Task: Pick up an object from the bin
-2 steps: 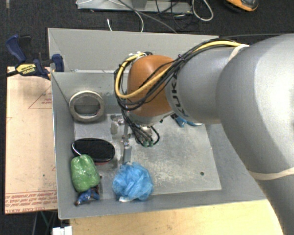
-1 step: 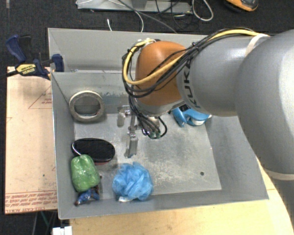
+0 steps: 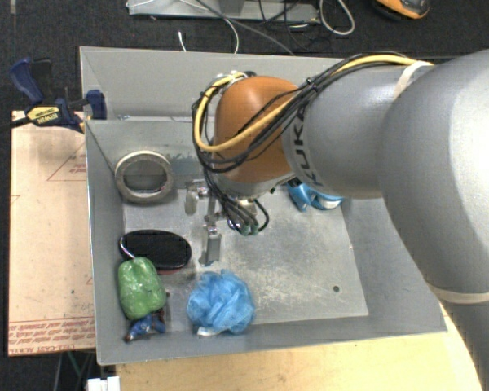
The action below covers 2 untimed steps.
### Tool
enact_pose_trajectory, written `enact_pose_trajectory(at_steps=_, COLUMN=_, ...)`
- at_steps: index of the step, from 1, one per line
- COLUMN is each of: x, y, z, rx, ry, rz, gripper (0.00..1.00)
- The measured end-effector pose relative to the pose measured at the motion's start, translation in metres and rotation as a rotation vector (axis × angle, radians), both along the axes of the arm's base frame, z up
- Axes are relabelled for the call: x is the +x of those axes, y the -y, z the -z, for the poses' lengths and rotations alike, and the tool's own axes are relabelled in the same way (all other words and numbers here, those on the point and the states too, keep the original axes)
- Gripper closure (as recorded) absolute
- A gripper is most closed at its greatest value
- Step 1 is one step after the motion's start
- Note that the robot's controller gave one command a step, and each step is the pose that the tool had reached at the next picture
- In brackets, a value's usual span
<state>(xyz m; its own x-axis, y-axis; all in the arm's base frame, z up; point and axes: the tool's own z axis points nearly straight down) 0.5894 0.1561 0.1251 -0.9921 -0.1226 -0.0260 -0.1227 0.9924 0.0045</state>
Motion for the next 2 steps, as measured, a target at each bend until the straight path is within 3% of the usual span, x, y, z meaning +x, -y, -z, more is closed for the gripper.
enact_pose_trajectory(at_steps=1, x=-0.012, y=-0.006, z=0.010, rx=-0.004, ry=-0.018, rz=-0.117, gripper=0.00)
enact_pose_trajectory(at_steps=2, x=-0.005, y=0.042, z=0.016, rx=0.001, ry=-0.010, rz=0.011, gripper=0.00)
